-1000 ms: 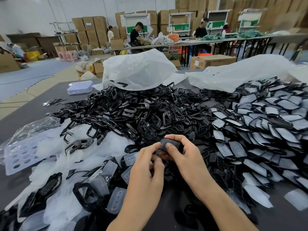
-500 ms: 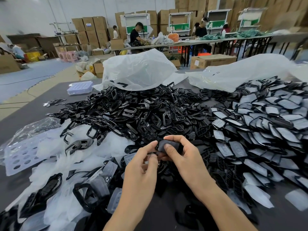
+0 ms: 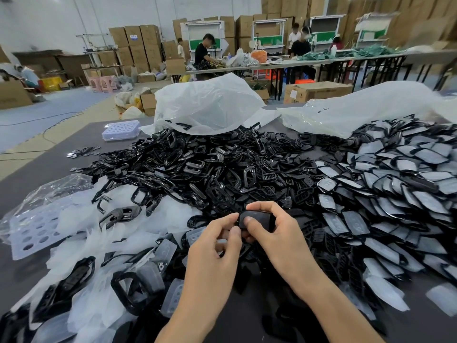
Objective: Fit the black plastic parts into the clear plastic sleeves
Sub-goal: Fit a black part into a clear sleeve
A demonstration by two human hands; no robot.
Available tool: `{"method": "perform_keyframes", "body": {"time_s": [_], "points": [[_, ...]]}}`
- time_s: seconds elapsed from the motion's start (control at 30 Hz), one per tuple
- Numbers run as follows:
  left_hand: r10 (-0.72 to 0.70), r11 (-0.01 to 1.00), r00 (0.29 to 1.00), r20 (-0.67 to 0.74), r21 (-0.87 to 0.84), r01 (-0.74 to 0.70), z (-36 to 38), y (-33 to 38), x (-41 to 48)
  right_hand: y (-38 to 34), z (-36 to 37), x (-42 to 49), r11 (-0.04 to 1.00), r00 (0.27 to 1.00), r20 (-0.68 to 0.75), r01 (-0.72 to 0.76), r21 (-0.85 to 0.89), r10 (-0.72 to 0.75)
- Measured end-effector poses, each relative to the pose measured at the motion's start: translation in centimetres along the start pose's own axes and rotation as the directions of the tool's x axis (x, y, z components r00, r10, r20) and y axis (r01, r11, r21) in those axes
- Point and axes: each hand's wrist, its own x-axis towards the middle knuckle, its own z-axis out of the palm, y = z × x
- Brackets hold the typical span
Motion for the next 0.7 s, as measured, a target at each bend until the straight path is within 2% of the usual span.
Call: {"method": "perform_keyframes", "body": {"time_s": [0.1,0.23,0.33,0.47,0.7], "points": [[-0.039,0.997,0.999,-0.029,-0.062,0.037,-0.1,-0.1,0.2,0.0,0.3,-0.1,0.999,0.998,0.060,0.014,-0.046,-0.012],[-0.074,0.993,0.996,-0.046,-0.092,0.069,-0.3,-0.4,0.6,0.0,0.5,-0.3,1.000,0.993,0.114,0.017,-0.016,-0.015],[-0.071,0.992,0.993,-0.092,-0.109,0.060,-0.4,-0.6,0.9,0.1,0.5,-0.1,0.993,0.996,0.092,-0.032,0.116,0.022],[-0.056,0.989,0.992,-0.108,-0.145,0.040,-0.6,-0.8,1.2,0.0,0.7,0.0,0.933,0.989,0.106,-0.129,0.336,0.099],[-0.016,0.987,0.998,-0.061,-0.158,0.006,-0.6,-0.8,1.0,-0.3,0.6,0.2,0.923,0.984,0.120,-0.164,0.348,0.130]]}}
